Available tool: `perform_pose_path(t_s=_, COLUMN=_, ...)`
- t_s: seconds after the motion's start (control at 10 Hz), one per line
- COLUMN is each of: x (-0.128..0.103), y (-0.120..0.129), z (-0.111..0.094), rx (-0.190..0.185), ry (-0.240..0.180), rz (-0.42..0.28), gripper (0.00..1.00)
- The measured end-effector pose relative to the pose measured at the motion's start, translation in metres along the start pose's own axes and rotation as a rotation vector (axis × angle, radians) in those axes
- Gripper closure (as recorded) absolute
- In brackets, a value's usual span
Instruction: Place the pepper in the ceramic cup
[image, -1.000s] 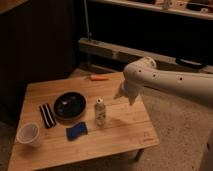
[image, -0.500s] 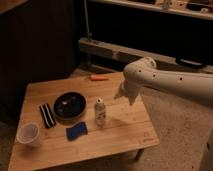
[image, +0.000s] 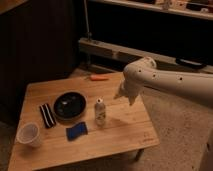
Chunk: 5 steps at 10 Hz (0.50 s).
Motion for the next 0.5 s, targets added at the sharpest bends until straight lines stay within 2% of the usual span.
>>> perform_pose_path(t_s=0.5, x=0.0081, y=-0.004, z=0.0002, rx=0.01, ry=-0.008, rz=0.011, gripper=0.39)
